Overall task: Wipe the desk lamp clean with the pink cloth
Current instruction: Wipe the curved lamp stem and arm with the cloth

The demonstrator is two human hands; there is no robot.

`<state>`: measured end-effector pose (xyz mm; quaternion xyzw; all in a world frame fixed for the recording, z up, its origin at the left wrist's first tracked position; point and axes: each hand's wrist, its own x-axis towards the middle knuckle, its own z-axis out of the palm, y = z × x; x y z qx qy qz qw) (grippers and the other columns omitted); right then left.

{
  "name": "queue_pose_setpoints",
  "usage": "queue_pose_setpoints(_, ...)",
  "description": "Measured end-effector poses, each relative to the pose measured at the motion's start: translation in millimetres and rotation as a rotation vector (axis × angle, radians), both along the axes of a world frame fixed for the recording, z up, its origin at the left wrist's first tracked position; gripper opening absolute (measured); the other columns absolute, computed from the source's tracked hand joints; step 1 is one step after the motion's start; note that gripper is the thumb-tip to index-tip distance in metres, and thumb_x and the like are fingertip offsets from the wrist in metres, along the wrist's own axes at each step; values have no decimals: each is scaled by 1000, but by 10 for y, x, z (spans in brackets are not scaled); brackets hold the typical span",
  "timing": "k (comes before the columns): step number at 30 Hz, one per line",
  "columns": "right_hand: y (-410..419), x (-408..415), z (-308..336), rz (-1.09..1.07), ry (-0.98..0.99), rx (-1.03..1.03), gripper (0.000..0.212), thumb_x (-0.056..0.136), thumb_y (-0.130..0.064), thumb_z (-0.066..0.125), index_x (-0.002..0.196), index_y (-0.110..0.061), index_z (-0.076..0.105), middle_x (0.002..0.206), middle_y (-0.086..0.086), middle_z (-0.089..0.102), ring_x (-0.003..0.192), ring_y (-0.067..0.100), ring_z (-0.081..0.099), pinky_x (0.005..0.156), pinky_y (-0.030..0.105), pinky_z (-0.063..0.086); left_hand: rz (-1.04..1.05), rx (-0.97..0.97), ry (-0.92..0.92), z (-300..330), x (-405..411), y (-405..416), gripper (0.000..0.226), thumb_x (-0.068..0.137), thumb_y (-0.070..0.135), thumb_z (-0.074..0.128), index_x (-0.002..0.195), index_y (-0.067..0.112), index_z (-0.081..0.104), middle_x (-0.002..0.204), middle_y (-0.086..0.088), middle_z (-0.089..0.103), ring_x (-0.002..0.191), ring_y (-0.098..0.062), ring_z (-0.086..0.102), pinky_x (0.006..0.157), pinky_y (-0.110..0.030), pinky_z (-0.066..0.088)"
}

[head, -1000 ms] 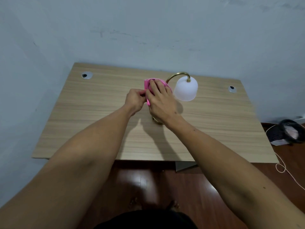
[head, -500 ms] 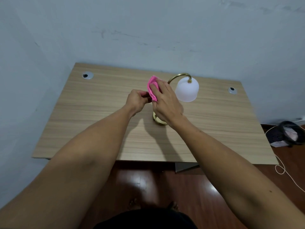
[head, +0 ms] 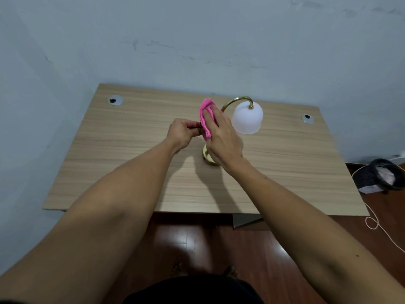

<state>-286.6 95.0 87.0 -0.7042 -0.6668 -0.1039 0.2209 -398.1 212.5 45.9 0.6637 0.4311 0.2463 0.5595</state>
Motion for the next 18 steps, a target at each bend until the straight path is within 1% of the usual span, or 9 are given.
queue_pose_setpoints(2,16,26,-4,8,-17,0,62,87,-1,48,148,3,52,153,25,49,139,44,47,115,41,34,-2,0,1,-4,12,12,24,88,-5,74,111,-2,78,90,-5,75,58,14,63,64,-3,46)
queue_pose_setpoints(4,48,118,5,108,-159,-60,60,88,-4,36,144,7,53,149,28,52,136,48,50,119,48,35,-7,-9,-4,-16,17,30,23,88,-3,75,110,0,78,89,-4,76,62,13,64,70,-7,49)
queue_pose_setpoints(6,71,216,16,178,-326,-118,61,87,-4,31,144,6,53,147,26,53,133,47,51,113,51,41,-6,-6,-3,-5,-3,25,22,86,1,77,107,5,80,89,-3,78,68,11,66,78,-13,51)
queue_pose_setpoints(8,64,267,63,202,-374,-146,61,88,-4,32,145,2,53,146,23,54,129,43,53,104,51,48,-2,-4,-7,3,7,12,21,87,1,77,108,4,80,89,-4,77,63,13,65,72,-8,49)
queue_pose_setpoints(11,71,249,78,135,-255,-102,55,87,-3,47,141,0,57,144,20,58,120,41,58,101,47,49,11,-23,-16,35,35,-17,22,89,-6,73,111,-4,76,81,-2,72,55,14,62,61,-4,46)
queue_pose_setpoints(13,62,196,33,61,-124,-32,54,85,-2,64,138,0,60,140,17,60,110,39,60,97,43,49,29,-45,-17,34,29,-16,25,88,-7,74,112,-9,74,84,-5,72,60,11,64,62,-4,46)
queue_pose_setpoints(14,22,171,27,37,-67,-12,53,85,-3,67,138,-1,61,138,17,61,106,38,59,93,44,49,35,-51,-16,22,24,-10,27,86,-5,76,113,-8,75,87,-7,73,67,7,66,65,-5,47)
queue_pose_setpoints(16,-81,161,30,-11,73,26,46,91,-10,58,136,-3,62,125,16,64,101,35,57,84,46,51,43,-59,-7,12,22,-4,29,83,2,82,111,-3,77,90,-4,75,79,-3,67,75,-12,49)
queue_pose_setpoints(18,-171,187,67,-142,306,51,41,95,-12,47,130,-11,68,116,11,63,104,31,55,84,48,52,47,-73,2,8,26,2,29,82,6,84,110,1,78,85,3,74,76,-1,65,79,-16,48)
